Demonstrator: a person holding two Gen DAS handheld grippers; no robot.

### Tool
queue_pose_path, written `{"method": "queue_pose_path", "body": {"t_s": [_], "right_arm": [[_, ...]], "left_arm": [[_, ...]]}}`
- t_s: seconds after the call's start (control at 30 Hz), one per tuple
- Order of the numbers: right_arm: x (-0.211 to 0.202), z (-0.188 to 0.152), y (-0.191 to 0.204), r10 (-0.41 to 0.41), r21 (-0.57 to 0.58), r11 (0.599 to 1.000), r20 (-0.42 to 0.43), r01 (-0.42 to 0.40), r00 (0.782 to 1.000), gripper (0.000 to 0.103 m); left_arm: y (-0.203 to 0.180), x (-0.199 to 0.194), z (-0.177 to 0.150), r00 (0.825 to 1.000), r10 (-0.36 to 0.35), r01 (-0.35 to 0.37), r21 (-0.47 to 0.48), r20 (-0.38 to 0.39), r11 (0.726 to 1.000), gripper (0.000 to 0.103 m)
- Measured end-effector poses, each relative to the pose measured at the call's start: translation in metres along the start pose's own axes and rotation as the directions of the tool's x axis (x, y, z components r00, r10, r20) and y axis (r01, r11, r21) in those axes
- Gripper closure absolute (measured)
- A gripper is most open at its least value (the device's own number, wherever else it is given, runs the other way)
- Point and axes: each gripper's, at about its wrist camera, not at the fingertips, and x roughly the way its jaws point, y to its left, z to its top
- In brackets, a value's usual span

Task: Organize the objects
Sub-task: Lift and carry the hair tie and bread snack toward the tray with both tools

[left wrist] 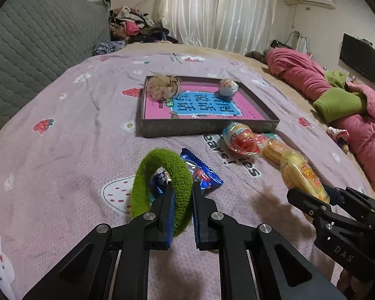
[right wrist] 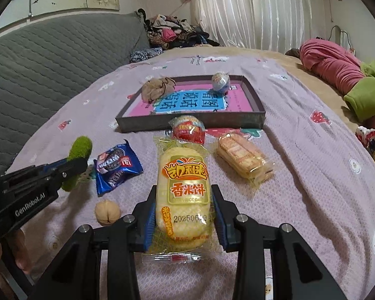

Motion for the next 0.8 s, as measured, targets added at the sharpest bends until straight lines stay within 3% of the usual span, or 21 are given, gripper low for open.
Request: {"method": "queue_pose_path", "body": {"t_s": [0.33,0.8], "right_arm": [[-0.028,0.008,0.001,0.02,-0.015,1.0,0.069,-0.019,0.997,0.064],[-0.061,0.02,-0.003,0.032,-0.032,0.999,0.161,-0.027,0.986,0.064]], "left_arm": [[-0.016,-0.028,-0.008,0.999,0.026,-0.027,0.015,0.038,1.0,0.091],[-0.03,-0.075,0.009,0.99,0.032,-0.035,0.022,0.137,0.999,0.091]]}}
